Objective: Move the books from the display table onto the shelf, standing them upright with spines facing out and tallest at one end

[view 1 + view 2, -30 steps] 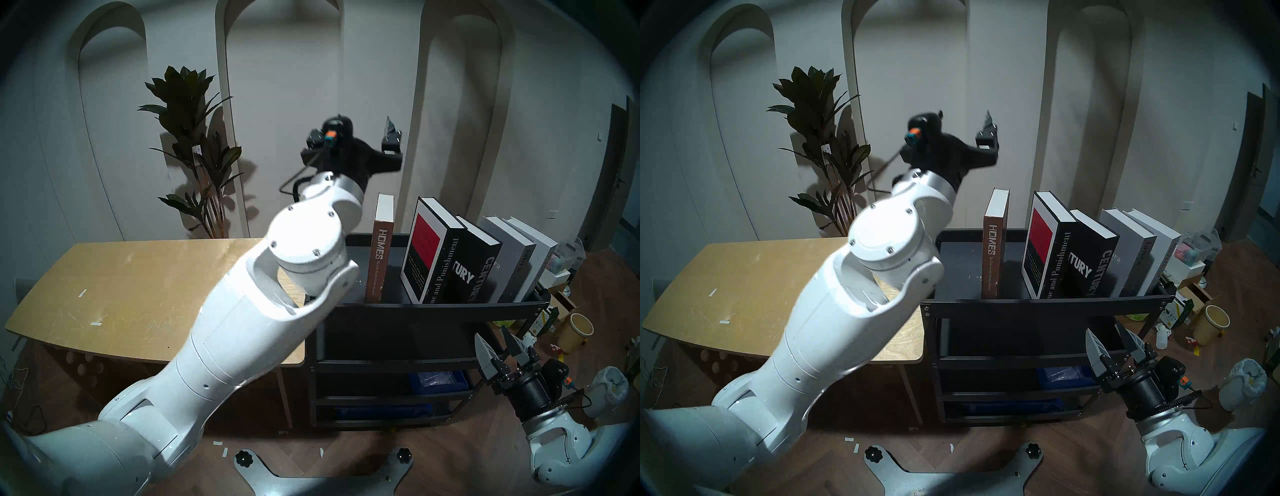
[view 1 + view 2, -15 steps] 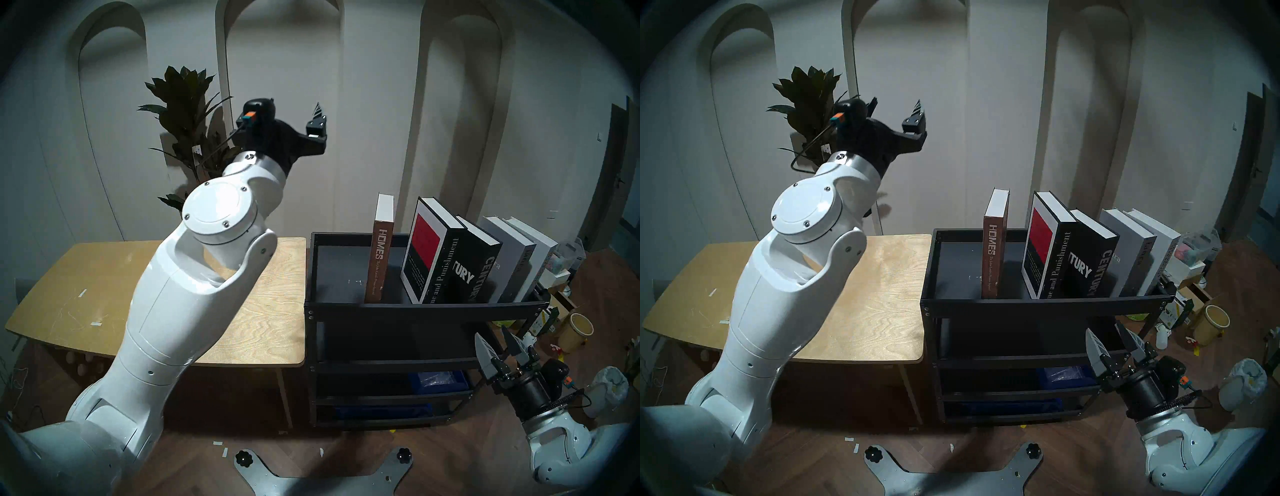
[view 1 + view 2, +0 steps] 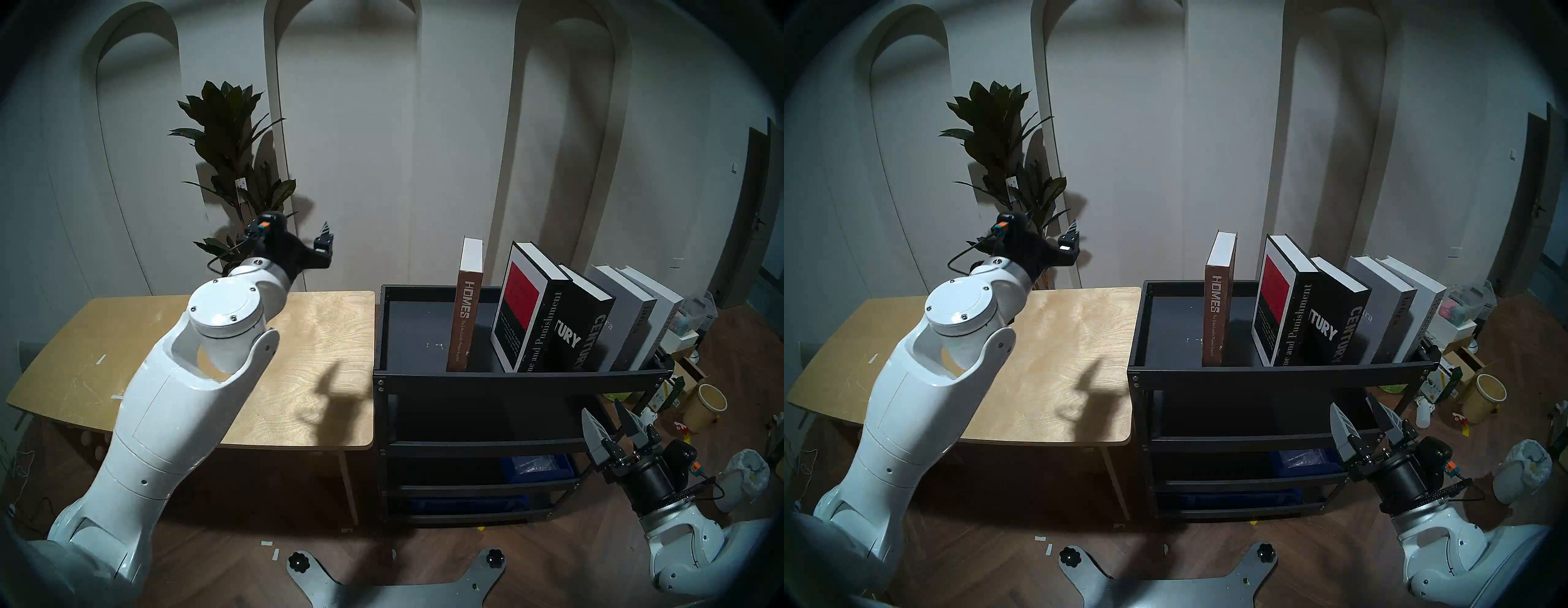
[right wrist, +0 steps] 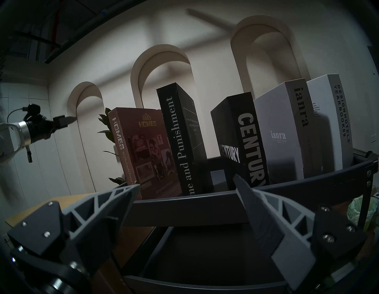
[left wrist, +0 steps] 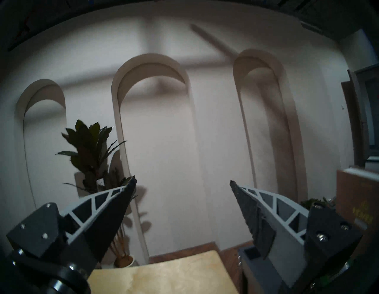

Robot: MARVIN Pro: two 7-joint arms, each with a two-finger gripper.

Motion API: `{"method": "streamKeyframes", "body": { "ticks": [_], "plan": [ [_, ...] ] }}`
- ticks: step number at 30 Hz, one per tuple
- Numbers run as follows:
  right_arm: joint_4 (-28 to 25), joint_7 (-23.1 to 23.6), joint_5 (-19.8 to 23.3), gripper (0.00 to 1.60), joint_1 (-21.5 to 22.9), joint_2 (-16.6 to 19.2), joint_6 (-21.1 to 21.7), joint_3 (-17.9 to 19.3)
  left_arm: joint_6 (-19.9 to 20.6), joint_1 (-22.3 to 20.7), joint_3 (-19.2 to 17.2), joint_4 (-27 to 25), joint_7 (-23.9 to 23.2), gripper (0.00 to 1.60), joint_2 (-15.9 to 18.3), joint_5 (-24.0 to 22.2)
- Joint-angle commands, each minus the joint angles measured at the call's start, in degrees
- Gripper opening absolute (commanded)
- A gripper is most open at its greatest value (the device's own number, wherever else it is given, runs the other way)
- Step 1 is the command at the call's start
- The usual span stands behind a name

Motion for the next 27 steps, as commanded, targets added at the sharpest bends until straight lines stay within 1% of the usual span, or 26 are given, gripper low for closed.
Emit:
{"method": "streamKeyframes", "body": {
  "ticks": [1,3,5,7,8,9,10,12,13,15,17,18,19,21,22,23,24,26,27],
  "plan": [
    [-0.3,0.1,0.0,1.6,0.1,0.1,0.0,0.1,-1.3,6.8,-6.7,1.4,-0.9,1.6,6.6,-0.2],
    [-0.2,0.1,0.0,1.6,0.2,0.1,0.0,0.1,-1.9,8.9,-8.8,2.2,-1.2,1.6,8.3,-0.4],
    [-0.2,0.1,0.0,1.6,0.2,0.0,0.0,0.0,-2.4,10.2,-10.5,2.7,-1.4,1.6,9.1,-0.6],
    [-0.2,0.2,0.0,1.6,0.3,0.0,0.0,0.0,-3.1,13.1,-12.2,2.4,-1.6,1.6,10.0,-0.9],
    [-0.2,0.2,0.0,1.6,0.3,0.0,0.0,0.0,-3.2,11.9,-12.4,2.9,-1.7,1.6,10.1,-1.1],
    [-0.2,0.2,0.0,1.6,0.3,0.0,0.0,0.0,-3.8,14.8,-13.8,2.3,-2.1,1.6,10.6,-1.3],
    [-0.2,0.2,0.0,1.6,0.3,0.0,0.0,0.0,-3.9,13.5,-14.0,2.7,-2.1,1.6,10.5,-1.6],
    [-0.2,0.3,0.0,1.6,0.3,0.0,0.0,-0.1,-4.7,16.4,-15.5,1.9,-2.5,1.6,10.9,-2.1],
    [-0.2,0.3,0.0,1.6,0.4,0.0,0.0,-0.1,-4.8,16.2,-15.8,1.9,-2.6,1.6,10.8,-2.3],
    [-0.2,0.3,0.1,1.6,0.4,0.0,0.0,-0.1,-5.5,18.5,-17.3,1.2,-3.0,1.6,10.9,-3.0],
    [-0.1,0.3,0.1,1.6,0.4,-0.1,0.0,-0.1,-6.0,19.5,-18.2,0.6,-3.2,1.6,10.8,-3.5],
    [-0.1,0.4,0.1,1.6,0.4,-0.1,0.0,-0.1,-6.4,21.0,-19.0,0.1,-3.5,1.6,10.7,-3.9],
    [-0.1,0.4,0.1,1.6,0.5,-0.1,0.0,-0.1,-6.4,20.9,-19.0,0.0,-3.7,1.6,10.6,-4.0],
    [-0.1,0.4,0.1,1.6,0.5,-0.1,0.0,-0.2,-7.1,23.6,-20.3,-0.8,-4.0,1.6,10.4,-4.7],
    [-0.1,0.4,0.1,1.6,0.5,-0.1,0.0,-0.2,-7.2,23.3,-20.5,-0.8,-4.1,1.6,10.2,-4.9],
    [-0.1,0.5,0.1,1.6,0.5,-0.1,0.0,-0.2,-7.6,25.0,-21.2,-1.2,-4.3,1.6,10.3,-5.1],
    [-0.1,0.5,0.1,1.6,0.5,-0.1,0.0,-0.2,-7.8,25.1,-21.6,-1.2,-4.3,1.6,10.0,-5.4],
    [-0.1,0.5,0.1,1.6,0.6,-0.1,0.0,-0.2,-8.3,26.7,-22.6,-1.6,-4.7,1.6,9.8,-5.9],
    [-0.1,0.5,0.2,1.6,0.6,-0.1,0.0,-0.2,-8.7,28.7,-23.4,-2.2,-4.9,1.6,9.8,-6.2]
  ]
}}
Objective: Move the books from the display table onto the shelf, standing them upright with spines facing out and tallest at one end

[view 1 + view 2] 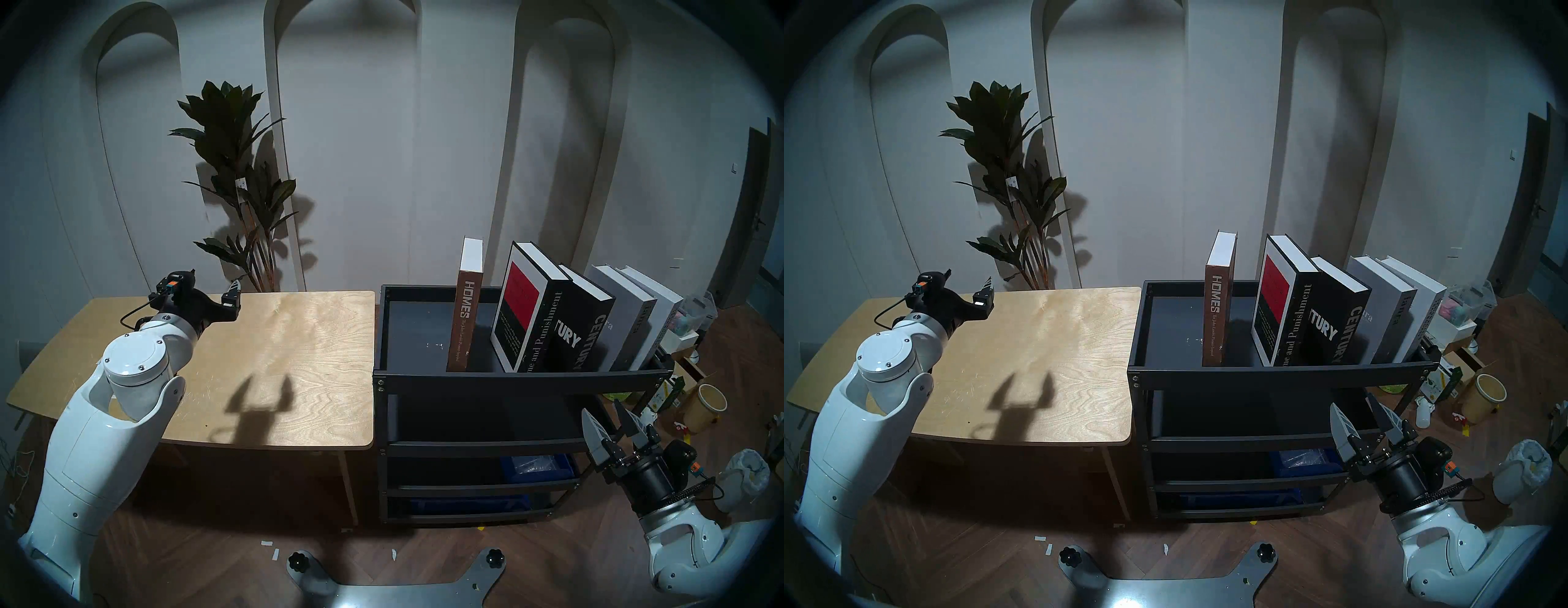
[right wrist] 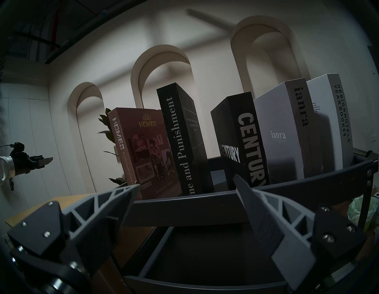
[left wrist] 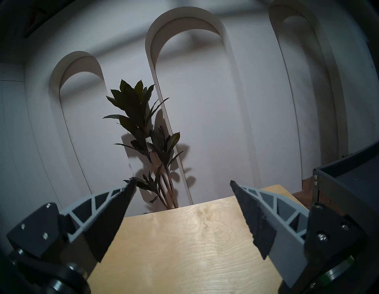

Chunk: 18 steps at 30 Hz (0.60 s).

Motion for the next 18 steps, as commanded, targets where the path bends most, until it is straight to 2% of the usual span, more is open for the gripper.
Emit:
{"method": "streamKeyframes", "body": {
  "ticks": [1,3,4,18],
  "plan": [
    [-0.3,0.0,-0.1,1.6,0.1,0.1,0.0,0.1,-2.6,5.3,-3.7,-2.4,-0.7,1.6,-0.4,-1.1],
    [-0.3,0.1,0.0,1.6,0.2,0.1,0.0,0.1,-3.3,8.6,-4.9,-3.2,-1.1,1.6,-0.5,-1.6],
    [-0.3,0.1,0.0,1.6,0.2,0.1,0.0,0.1,-3.4,7.7,-4.9,-3.0,-1.2,1.6,-0.9,-1.8],
    [-0.2,0.0,0.3,1.6,0.3,-0.3,0.0,0.0,-8.9,18.6,-11.8,-6.1,-4.7,1.6,-4.5,-3.8]
  ]
}}
